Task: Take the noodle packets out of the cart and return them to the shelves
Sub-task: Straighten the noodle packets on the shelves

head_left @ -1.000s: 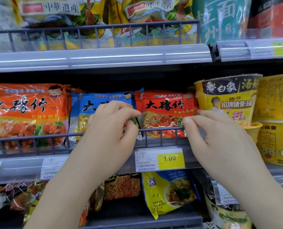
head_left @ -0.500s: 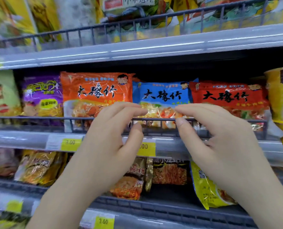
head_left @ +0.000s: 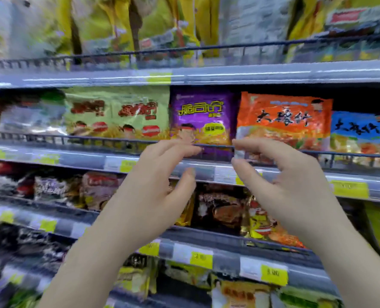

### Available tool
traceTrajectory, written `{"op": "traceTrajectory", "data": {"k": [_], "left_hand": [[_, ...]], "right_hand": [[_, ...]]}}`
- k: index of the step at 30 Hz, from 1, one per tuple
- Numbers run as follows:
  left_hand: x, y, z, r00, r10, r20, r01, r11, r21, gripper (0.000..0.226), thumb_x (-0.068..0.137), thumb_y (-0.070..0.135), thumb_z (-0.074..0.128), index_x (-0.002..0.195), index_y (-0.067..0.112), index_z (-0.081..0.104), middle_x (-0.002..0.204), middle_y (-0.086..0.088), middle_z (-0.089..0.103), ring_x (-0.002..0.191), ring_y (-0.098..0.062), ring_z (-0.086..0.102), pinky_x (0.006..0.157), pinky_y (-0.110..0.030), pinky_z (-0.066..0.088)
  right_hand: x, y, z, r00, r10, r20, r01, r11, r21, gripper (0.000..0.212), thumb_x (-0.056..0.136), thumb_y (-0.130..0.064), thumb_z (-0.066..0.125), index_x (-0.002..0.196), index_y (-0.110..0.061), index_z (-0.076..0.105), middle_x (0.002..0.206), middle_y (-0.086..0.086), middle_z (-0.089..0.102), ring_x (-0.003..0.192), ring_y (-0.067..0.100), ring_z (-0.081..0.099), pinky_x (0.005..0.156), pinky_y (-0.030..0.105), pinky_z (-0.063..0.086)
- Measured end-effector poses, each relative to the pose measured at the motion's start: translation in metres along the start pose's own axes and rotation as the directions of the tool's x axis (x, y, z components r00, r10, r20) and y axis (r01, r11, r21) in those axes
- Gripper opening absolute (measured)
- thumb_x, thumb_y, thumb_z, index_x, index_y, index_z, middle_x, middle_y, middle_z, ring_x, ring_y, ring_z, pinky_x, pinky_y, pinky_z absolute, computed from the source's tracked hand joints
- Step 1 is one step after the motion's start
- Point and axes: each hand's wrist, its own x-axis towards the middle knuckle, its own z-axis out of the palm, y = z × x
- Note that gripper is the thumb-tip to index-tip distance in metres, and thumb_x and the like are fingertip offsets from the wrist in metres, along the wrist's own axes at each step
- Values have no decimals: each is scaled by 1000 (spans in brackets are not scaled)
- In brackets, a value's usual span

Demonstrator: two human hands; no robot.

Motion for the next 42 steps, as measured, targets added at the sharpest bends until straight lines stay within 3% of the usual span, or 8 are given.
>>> {"op": "traceTrajectory", "data": {"k": [6,10,14,18,21,29,37,42], "left_hand": [[-17,-45,-45,999,-47,26,48,999,-7,42,98,43,44,138,42,54,138,39,41,137,18,29,103,-15,42],[-23,-66,-54,997,-73,35,73,997,2,44,98,43,44,141,44,51,141,39,39,135,18,31,103,-21,46],[-17,-84,-57,992,-114,55,113,993,23,43,100,38,47,142,43,50,145,35,37,118,11,48,89,-4,42],[-5,-113,-64,988,-144,65,131,977,168,48,102,36,48,150,39,43,155,28,29,139,18,21,92,6,29],[-2,-142,-77,975,-219,37,200,938,284,59,101,43,45,158,38,30,163,24,16,150,5,9,118,-22,29],[13,-226,-90,909,-412,-64,412,864,289,69,100,56,41,161,46,11,172,3,-3,158,-21,3,126,-50,16],[17,-289,-98,983,-184,21,170,944,282,68,94,67,17,159,52,3,170,14,-8,152,-1,-10,126,-40,-11],[19,-308,-105,997,-68,46,53,962,269,67,95,64,19,159,51,10,171,7,2,153,-7,-4,124,-44,-11]], "right_hand": [[11,-32,45,999,32,5,-33,998,49,26,92,-41,65,117,-43,72,116,-47,58,101,-22,56,74,1,39],[16,-36,68,998,41,38,-45,995,91,25,94,-35,68,117,-42,71,116,-47,57,74,-24,57,73,0,38],[28,-31,89,1000,23,10,-24,995,98,30,91,-43,64,120,-41,71,115,-42,62,105,-24,54,85,-2,37],[47,-28,112,999,-40,23,39,997,73,34,91,-43,62,124,-38,70,118,-38,60,110,-24,50,92,-4,33],[61,-24,135,993,-107,44,108,994,-21,40,95,-43,59,133,-31,66,128,-22,63,117,-15,50,103,6,35],[75,-17,197,980,-181,89,201,873,-443,62,94,-39,56,148,-9,54,155,13,49,142,32,46,115,49,40],[61,-36,239,987,-152,-51,84,761,-644,58,94,-34,59,142,1,59,156,21,47,137,42,50,114,56,40],[58,-53,241,997,-54,-62,-4,714,-701,59,94,-37,58,144,-5,58,155,15,49,138,37,51,113,54,41]]}}
